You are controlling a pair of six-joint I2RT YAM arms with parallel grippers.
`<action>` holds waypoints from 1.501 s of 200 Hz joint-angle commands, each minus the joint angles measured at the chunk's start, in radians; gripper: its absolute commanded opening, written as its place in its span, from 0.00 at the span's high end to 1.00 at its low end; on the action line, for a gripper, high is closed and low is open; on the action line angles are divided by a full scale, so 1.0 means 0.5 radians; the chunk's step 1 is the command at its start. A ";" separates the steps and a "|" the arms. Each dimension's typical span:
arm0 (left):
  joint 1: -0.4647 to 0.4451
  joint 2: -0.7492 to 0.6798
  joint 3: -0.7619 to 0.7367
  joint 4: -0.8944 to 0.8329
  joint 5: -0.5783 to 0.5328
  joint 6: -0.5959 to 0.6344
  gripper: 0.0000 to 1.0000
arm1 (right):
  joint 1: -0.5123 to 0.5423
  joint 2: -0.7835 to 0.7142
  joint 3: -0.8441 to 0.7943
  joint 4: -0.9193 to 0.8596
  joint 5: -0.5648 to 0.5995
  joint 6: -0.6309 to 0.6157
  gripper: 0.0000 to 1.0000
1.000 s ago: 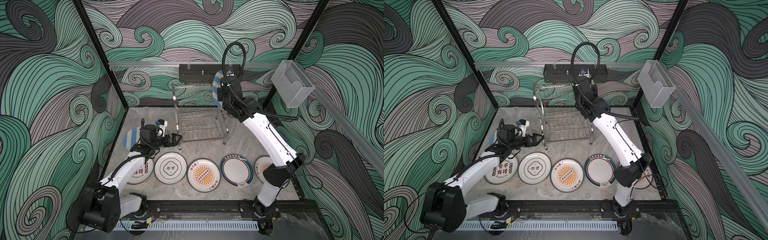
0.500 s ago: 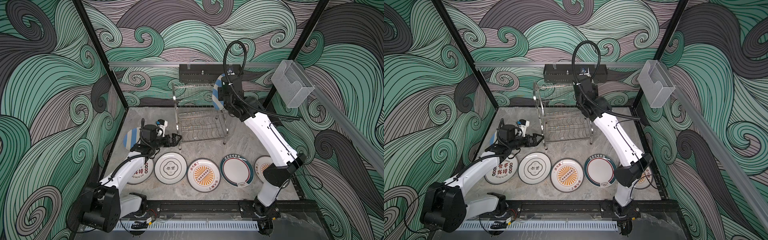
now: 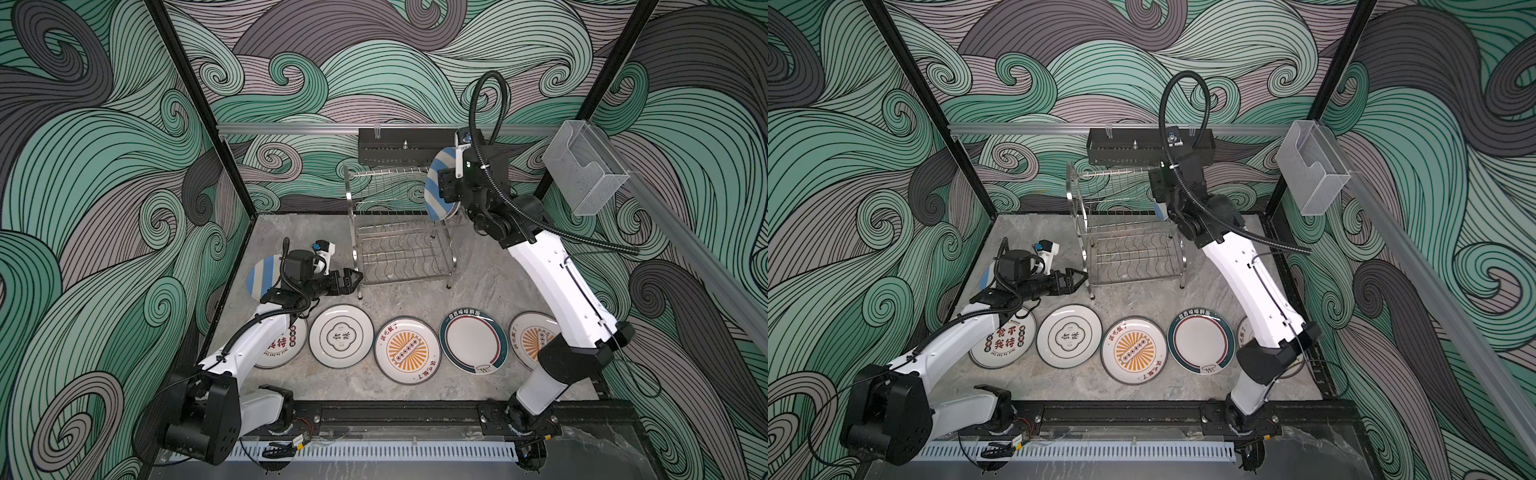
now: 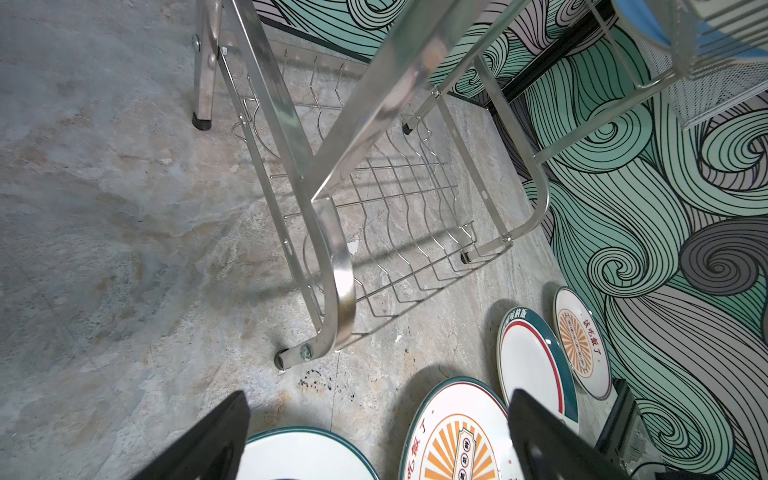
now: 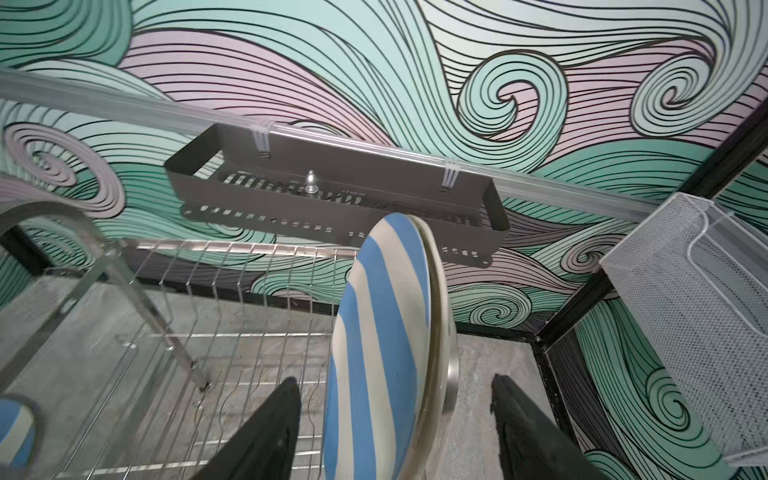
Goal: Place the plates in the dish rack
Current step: 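Withdraw the right gripper from the rack toward the sunburst plate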
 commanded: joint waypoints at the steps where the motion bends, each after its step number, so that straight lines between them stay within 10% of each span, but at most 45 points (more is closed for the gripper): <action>1: -0.027 -0.050 0.075 -0.066 -0.017 0.025 0.01 | -0.087 -0.230 -0.150 -0.069 -0.463 0.117 0.25; 163: -0.135 -0.230 -0.112 -0.161 0.032 -0.106 0.01 | -0.329 -1.570 -2.568 0.204 -1.573 0.765 0.29; 244: -0.371 -0.370 -0.393 -0.120 -0.082 -0.136 0.01 | -0.326 -1.578 -2.990 0.132 -1.380 0.948 0.32; 300: -0.473 -0.401 -0.511 -0.150 -0.079 -0.178 0.01 | -0.259 -1.557 -3.193 0.272 -1.944 0.969 0.37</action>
